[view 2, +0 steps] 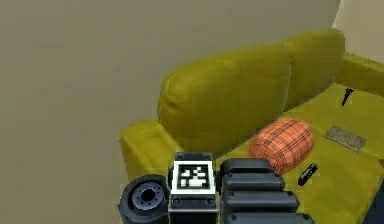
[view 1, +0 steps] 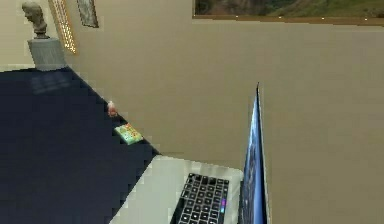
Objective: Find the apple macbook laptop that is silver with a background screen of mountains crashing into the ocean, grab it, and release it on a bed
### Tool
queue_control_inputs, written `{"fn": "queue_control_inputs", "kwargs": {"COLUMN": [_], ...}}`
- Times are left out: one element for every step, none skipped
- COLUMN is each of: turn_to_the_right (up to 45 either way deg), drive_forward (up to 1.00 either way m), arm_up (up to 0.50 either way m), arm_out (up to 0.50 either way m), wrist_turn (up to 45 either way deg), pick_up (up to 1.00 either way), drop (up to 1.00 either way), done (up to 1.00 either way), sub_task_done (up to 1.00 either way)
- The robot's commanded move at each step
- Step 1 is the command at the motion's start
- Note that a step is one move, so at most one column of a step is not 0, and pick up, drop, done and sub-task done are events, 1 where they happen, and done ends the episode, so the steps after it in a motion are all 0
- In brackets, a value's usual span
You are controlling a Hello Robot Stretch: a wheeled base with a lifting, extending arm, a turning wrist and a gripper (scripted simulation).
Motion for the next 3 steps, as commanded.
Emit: {"fn": "queue_control_inputs", "kwargs": {"turn_to_the_right": [45.0,45.0,45.0], "drive_forward": [0.0,0.0,0.0], "arm_up": [0.0,0.0,0.0], "arm_out": [0.0,0.0,0.0], "wrist_turn": [0.0,0.0,0.0], "pick_up": [0.0,0.0,0.0], "drop": [0.0,0.0,0.0], "done": [0.0,0.0,0.0], "sub_task_done": [0.0,0.0,0.0]}}
